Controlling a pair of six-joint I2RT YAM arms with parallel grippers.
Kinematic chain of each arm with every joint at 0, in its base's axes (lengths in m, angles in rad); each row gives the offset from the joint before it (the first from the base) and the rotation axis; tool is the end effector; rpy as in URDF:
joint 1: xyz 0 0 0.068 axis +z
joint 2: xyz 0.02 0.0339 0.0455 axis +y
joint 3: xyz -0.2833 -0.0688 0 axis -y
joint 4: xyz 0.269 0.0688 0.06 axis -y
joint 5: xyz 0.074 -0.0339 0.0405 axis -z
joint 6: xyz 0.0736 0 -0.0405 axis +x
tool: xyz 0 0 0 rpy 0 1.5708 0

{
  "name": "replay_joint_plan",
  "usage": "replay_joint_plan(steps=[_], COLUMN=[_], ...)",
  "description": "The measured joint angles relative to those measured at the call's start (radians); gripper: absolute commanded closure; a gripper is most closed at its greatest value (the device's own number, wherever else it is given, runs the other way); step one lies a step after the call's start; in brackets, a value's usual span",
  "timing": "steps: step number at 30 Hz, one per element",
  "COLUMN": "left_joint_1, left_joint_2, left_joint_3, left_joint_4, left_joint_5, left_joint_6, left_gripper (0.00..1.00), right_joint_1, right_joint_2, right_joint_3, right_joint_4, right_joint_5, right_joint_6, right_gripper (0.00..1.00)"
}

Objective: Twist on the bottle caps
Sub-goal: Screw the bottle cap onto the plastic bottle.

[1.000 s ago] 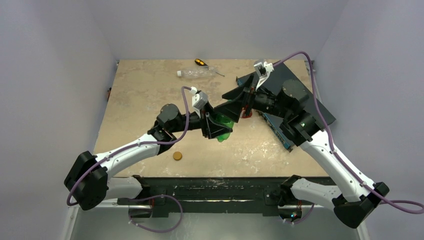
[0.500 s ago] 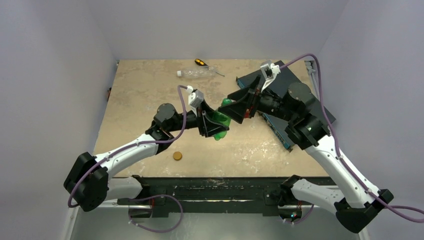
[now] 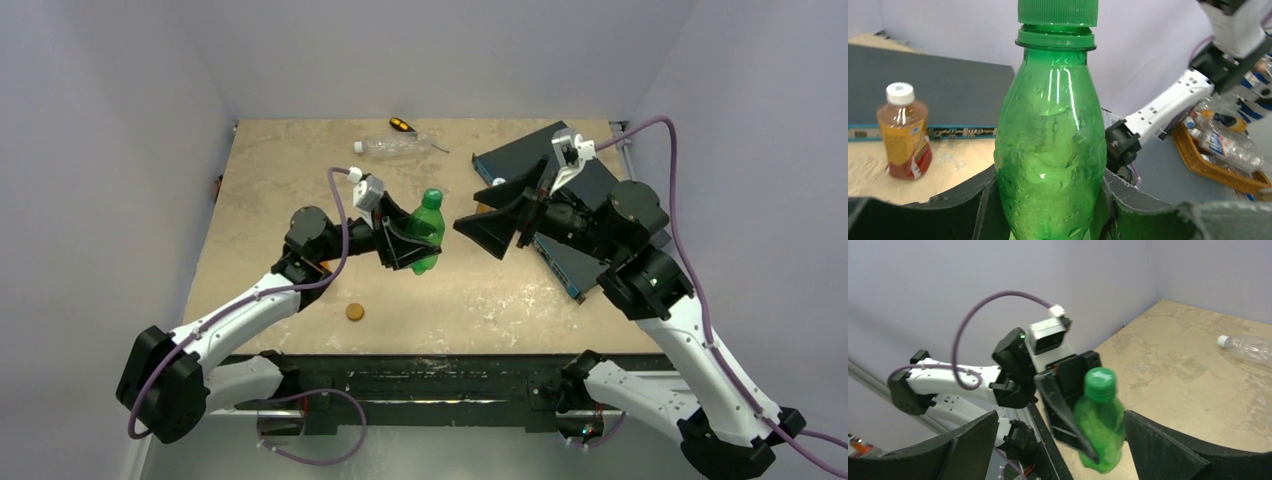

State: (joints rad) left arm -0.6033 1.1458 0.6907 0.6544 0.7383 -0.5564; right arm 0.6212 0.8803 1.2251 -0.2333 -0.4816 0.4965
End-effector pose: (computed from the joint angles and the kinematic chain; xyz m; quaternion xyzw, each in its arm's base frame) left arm 0.2165 -0.2093 0.3327 0.2930 0.5839 -0.5866 0.4786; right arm 0.1516 0.1504 0.4948 -0.2178 0.6350 0.5186 0.5295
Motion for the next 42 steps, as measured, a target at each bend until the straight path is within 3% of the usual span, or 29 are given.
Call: replay_joint_plan(steps=[5, 12, 20, 42], left_joint_1=[-0.007, -0.047, -0.08, -0.079], left_joint_2=[-0.026, 0.01, 0.08, 0.082], left_joint_3=[0.0, 0.0, 0.0, 0.001], left_joint_4=[0.05, 0.117, 0.191, 0.18], left_joint_5=[0.1, 0.159, 0.174, 0.151], left_joint_6=[-0.005, -0.037, -0.084, -0.079], left_gripper=[1.0, 1.0, 1.0, 1.0], right_joint_1=[0.0, 0.02, 0.119, 0.147], right_joint_2=[0.09, 0.193, 0.214, 0.184], right_joint_3=[0.032, 0.03, 0.029, -0.027], right_joint_4=[0.032, 0.149, 0.218, 0.222], right_joint_5=[0.045, -0.014, -0.046, -0.032], right_joint_6=[0.0, 0.008, -0.011, -0.061], right_gripper=[0.01, 0.01, 0.01, 0.02])
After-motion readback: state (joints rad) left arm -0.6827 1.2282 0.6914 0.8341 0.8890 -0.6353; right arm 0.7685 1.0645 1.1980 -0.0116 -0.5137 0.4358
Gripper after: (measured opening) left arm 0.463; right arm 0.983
